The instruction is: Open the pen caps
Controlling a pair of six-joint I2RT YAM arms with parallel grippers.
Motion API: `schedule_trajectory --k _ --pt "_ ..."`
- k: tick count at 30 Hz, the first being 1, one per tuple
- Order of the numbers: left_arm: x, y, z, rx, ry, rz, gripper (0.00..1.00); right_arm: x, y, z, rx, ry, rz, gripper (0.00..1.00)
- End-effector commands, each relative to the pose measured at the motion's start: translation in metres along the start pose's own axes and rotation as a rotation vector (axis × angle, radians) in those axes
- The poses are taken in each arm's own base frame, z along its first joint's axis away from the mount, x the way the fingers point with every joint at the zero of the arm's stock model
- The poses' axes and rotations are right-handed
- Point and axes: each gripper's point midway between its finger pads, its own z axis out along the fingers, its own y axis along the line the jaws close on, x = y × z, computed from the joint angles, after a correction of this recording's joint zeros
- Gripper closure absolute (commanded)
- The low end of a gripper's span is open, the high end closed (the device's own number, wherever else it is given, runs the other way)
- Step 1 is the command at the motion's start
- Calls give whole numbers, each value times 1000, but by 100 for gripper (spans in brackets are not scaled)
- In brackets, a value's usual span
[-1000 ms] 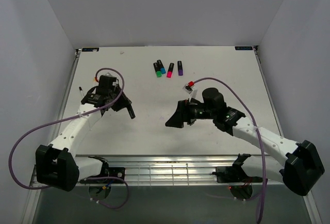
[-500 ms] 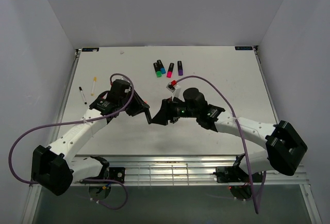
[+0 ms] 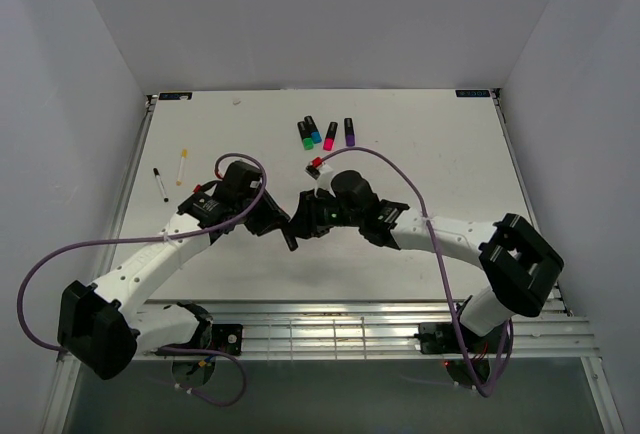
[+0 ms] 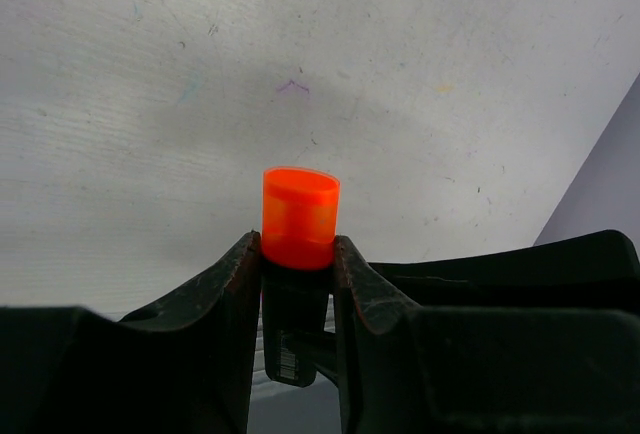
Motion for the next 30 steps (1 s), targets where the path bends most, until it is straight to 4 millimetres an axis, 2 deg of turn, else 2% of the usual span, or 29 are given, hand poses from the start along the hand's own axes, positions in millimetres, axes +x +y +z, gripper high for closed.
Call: schedule_trajectory --k 1,8,9,11,12,13,16,17,19,20,22,24,30 --pt "-14 -14 -13 12 -61 -22 100 -23 22 9 -33 -77 -40 61" --pt "-18 -18 -16 17 -71 -31 100 -12 20 17 -13 -58 -16 53" --pt "-17 -18 -17 18 -70 -31 100 -11 20 17 -12 -57 -20 54" --pt "-17 -18 -18 19 -71 -28 100 -9 19 17 3 -63 -22 60" --pt "-18 -16 -19 17 -78 -28 100 -9 18 17 10 -65 -20 83" --pt "-19 -17 -21 25 -87 -30 100 -9 18 14 17 -68 -14 92" --pt "-22 -15 -23 31 -108 -11 100 -7 14 9 40 -79 -9 92" --pt "-22 -15 -23 40 -113 1 95 -6 14 4 43 -83 -3 92" --pt "-24 -15 -24 59 -128 44 77 -5 18 -3 29 -80 0 92" --pt "-24 -16 -27 77 -140 52 57 -1 20 -6 19 -66 -4 92" --pt "-23 -12 -24 84 -147 81 39 2 24 -10 0 -57 -8 92" --pt "-22 -6 -23 78 -152 90 32 1 28 -15 -14 -58 -10 92" --pt "-23 -5 -19 64 -150 125 29 3 37 -15 -45 -33 12 92"
